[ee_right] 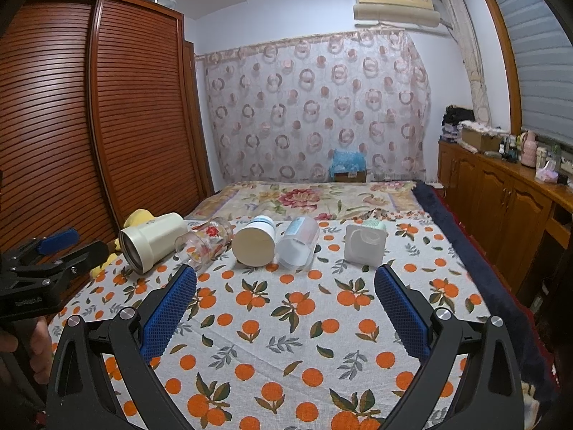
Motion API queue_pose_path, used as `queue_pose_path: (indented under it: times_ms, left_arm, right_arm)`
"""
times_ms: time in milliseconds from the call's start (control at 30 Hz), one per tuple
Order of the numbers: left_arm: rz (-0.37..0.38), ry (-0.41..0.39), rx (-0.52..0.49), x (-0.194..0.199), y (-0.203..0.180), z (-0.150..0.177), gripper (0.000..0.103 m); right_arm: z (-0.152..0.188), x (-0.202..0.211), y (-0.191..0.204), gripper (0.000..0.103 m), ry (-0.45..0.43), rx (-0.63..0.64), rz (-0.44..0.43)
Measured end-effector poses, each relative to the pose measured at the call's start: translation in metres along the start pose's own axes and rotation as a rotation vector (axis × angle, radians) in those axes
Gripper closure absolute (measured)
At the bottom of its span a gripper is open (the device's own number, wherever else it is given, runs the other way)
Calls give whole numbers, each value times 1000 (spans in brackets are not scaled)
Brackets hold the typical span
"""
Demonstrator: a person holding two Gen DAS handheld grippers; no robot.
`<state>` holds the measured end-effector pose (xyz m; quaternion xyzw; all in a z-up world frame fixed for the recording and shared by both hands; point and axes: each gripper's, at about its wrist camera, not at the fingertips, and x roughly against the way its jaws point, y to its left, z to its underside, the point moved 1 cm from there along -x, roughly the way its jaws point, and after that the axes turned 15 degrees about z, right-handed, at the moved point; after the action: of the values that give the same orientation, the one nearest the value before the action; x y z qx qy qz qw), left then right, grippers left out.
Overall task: Flip cup upside down
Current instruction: 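Move the left gripper to the white striped paper cup and grasp it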
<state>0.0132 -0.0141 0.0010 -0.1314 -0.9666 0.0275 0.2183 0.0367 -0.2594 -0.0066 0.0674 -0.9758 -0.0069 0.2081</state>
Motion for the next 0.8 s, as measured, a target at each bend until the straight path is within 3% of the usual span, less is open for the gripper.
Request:
queue_pose_path:
  times_ms: [467,800]
  left_arm:
    - [104,134,-37,-66,20,-6,7]
    - [145,242,-62,-131,25,-37,9]
  right_arm:
    - [10,-67,4,3,99,67,26]
    - [7,-109,3,3,167,105,26]
